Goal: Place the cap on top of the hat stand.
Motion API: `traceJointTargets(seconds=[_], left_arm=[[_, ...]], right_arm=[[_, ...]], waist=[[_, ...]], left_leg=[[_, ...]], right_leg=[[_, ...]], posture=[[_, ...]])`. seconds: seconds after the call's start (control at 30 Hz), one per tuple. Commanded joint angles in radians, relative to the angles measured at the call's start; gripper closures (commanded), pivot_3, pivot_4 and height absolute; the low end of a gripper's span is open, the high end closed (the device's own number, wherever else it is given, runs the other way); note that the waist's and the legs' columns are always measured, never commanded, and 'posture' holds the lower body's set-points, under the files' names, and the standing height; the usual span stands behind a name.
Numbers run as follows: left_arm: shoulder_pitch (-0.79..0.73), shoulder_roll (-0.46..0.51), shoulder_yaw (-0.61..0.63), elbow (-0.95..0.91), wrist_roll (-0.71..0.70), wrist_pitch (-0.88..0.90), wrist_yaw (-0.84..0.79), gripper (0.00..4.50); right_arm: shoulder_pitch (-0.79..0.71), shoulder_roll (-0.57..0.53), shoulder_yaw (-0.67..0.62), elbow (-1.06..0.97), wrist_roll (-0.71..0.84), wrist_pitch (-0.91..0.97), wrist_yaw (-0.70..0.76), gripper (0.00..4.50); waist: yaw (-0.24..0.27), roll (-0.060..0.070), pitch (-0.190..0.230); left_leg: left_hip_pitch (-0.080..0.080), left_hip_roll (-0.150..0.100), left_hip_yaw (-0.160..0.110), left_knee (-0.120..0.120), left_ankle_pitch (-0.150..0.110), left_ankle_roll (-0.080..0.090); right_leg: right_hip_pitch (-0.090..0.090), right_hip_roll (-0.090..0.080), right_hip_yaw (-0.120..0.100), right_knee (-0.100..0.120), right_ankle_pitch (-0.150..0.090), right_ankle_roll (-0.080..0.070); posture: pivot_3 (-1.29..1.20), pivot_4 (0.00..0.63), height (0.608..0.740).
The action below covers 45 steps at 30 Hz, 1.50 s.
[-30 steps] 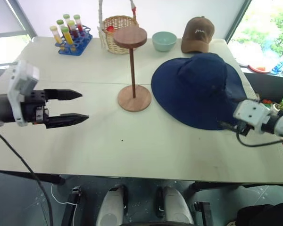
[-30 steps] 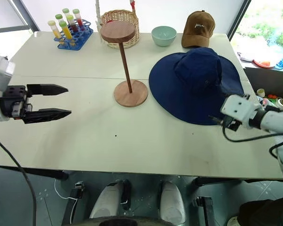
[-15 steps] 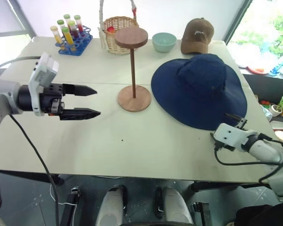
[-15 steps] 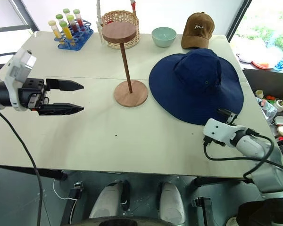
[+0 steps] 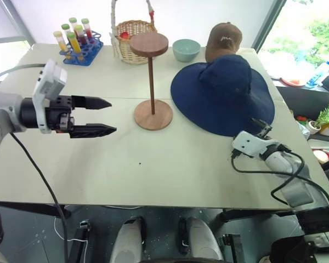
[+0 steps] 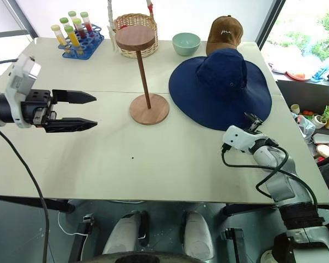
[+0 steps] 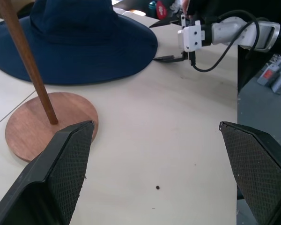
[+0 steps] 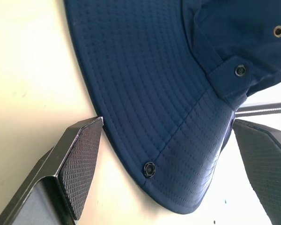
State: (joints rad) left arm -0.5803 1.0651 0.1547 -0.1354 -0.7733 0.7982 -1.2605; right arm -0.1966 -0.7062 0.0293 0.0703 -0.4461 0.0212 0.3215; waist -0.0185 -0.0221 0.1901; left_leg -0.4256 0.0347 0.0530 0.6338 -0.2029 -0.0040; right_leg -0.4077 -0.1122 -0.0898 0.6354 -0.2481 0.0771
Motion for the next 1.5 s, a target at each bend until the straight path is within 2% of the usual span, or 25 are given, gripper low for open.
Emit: traceJointTargets(seconds=[0.03,0.17,0.3,0.47,0.57,0.8,1.13,1.5], left_arm=[[0.008,0.018,0.056,-0.027,-0.008,-0.008,0.004,0.0],[0.022,0.019,0.07,-0.034,-0.01,-0.005,0.007,0.0],[0.025,0.014,0.07,-0.046,-0.013,-0.001,0.016,0.0],[0.001,0.012,0.063,-0.048,-0.016,0.008,0.026,0.0],[-0.012,0.014,0.063,-0.045,-0.018,0.015,0.028,0.0],[-0.013,0.012,0.066,-0.046,-0.014,0.017,0.029,0.0],[-0.017,0.006,0.065,-0.038,-0.011,0.013,0.03,0.0],[-0.026,-0.005,0.06,-0.041,-0.013,0.015,0.041,0.0]], right_arm=[[0.04,0.021,0.018,-0.152,0.067,0.031,0.097,0.02],[0.043,0.094,0.062,-0.313,0.108,0.135,0.172,0.02],[-0.016,0.161,0.144,-0.313,0.057,0.172,0.168,0.02],[-0.157,0.206,0.262,-0.11,-0.14,0.199,0.032,0.02],[-0.213,0.231,0.283,-0.02,-0.209,0.237,-0.047,0.02],[-0.275,0.307,0.278,0.093,-0.255,0.335,-0.16,0.02],[-0.212,0.215,0.199,0.133,-0.238,0.328,-0.265,0.02],[-0.271,0.19,0.143,0.332,-0.156,0.248,-0.341,0.02]], waist=[[0.001,0.0,0.0],[0.001,0.001,0.0],[0.006,0.001,0.001],[0.005,0.002,0.001],[0.006,0.001,0.001],[0.005,0.001,0.001],[0.028,0.001,0.001],[0.026,0.001,0.0]], left_leg=[[0.0,0.0,0.0,0.0,0.0,0.0],[0.0,0.002,-0.001,-0.002,0.0,0.0],[-0.001,0.004,-0.001,-0.002,0.0,0.0],[-0.001,0.004,-0.001,-0.001,0.0,0.0],[-0.001,0.004,-0.001,-0.002,0.0,0.0],[-0.001,0.004,-0.001,-0.001,0.0,0.0],[-0.001,0.003,-0.001,-0.001,0.0,0.0],[-0.001,0.003,-0.001,-0.001,0.0,0.0]], right_leg=[[0.0,0.0,0.0,0.0,0.0,0.0],[-0.001,0.004,0.0,0.0,0.001,0.002],[-0.002,0.006,0.0,0.0,0.0,0.0],[-0.002,0.006,0.001,0.0,-0.001,-0.002],[-0.002,0.006,0.001,0.0,-0.001,-0.002],[-0.002,0.006,0.001,0.0,0.001,0.0],[0.0,0.006,0.002,-0.002,0.0,-0.001],[0.0,0.006,0.002,-0.003,0.0,-0.001]], posture=[[0.0,0.15,0.74],[0.0,0.15,0.74],[0.0,0.15,0.74],[0.0,0.15,0.74],[0.0,0.15,0.74],[0.0,0.15,0.74],[0.0,0.15,0.74],[0.0,0.15,0.74]])
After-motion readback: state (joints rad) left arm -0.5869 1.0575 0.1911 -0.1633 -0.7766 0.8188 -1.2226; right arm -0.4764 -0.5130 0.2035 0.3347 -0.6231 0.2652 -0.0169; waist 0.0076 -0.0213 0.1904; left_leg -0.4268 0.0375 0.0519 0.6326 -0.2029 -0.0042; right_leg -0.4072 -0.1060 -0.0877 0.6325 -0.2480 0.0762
